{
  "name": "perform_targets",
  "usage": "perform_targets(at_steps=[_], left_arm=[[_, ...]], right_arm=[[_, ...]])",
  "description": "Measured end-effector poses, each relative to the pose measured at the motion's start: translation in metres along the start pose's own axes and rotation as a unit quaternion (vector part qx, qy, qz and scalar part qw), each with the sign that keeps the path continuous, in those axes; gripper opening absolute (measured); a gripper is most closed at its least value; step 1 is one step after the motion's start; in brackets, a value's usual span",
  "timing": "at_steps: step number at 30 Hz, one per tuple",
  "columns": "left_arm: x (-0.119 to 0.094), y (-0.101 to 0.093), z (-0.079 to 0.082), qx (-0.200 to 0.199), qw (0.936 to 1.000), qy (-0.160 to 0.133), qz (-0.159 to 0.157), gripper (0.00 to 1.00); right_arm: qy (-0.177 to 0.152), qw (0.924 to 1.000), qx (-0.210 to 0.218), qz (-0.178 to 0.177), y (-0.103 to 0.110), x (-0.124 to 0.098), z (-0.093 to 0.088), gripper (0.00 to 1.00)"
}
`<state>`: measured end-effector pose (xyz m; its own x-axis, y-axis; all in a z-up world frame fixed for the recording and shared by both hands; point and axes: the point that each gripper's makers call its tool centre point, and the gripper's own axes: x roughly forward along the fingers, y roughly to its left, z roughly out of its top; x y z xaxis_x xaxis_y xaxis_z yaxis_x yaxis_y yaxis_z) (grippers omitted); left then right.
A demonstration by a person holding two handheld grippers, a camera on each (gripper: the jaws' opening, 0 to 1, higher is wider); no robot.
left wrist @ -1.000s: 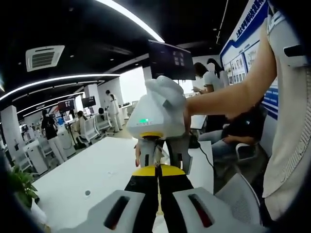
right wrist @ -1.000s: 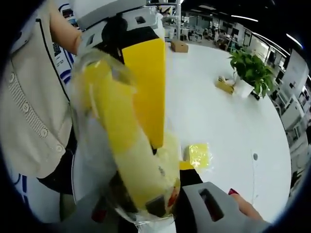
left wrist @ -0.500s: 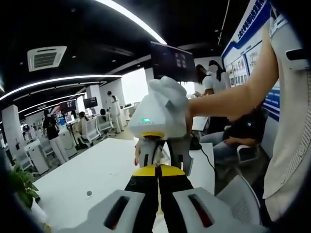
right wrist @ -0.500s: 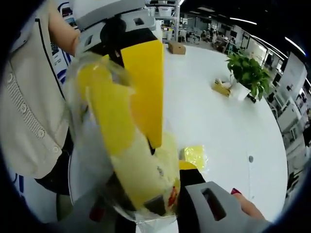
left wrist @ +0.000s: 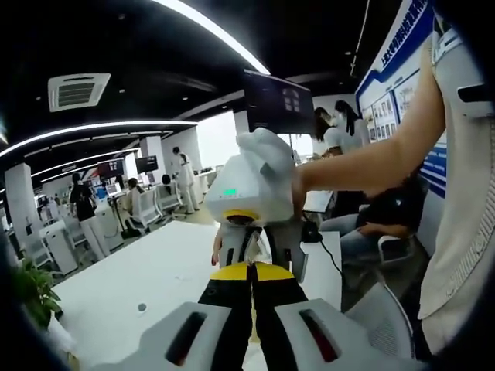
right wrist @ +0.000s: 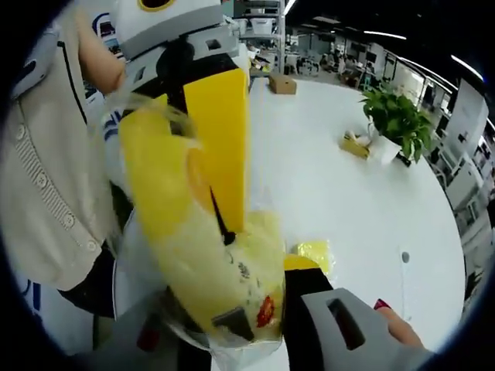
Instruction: Compare the silicone blocks by pressing each to a similar depth, holding the contact briefly, and releasing to observe deformation and rebound differences across the visible hardness samples.
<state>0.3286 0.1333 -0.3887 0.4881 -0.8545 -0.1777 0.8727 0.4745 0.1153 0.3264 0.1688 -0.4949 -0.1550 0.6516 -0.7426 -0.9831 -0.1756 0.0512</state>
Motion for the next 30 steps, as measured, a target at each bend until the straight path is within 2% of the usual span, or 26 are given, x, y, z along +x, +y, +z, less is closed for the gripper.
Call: perform_targets(at_steps=[30], left_arm=[[-0.009,0.005,-0.007,-0.019,0.9998,0.003,0.003,0.00]], right_arm=[[0.004,1.0000,-0.001,0.000,0.006,0.013,0.003,0.31]])
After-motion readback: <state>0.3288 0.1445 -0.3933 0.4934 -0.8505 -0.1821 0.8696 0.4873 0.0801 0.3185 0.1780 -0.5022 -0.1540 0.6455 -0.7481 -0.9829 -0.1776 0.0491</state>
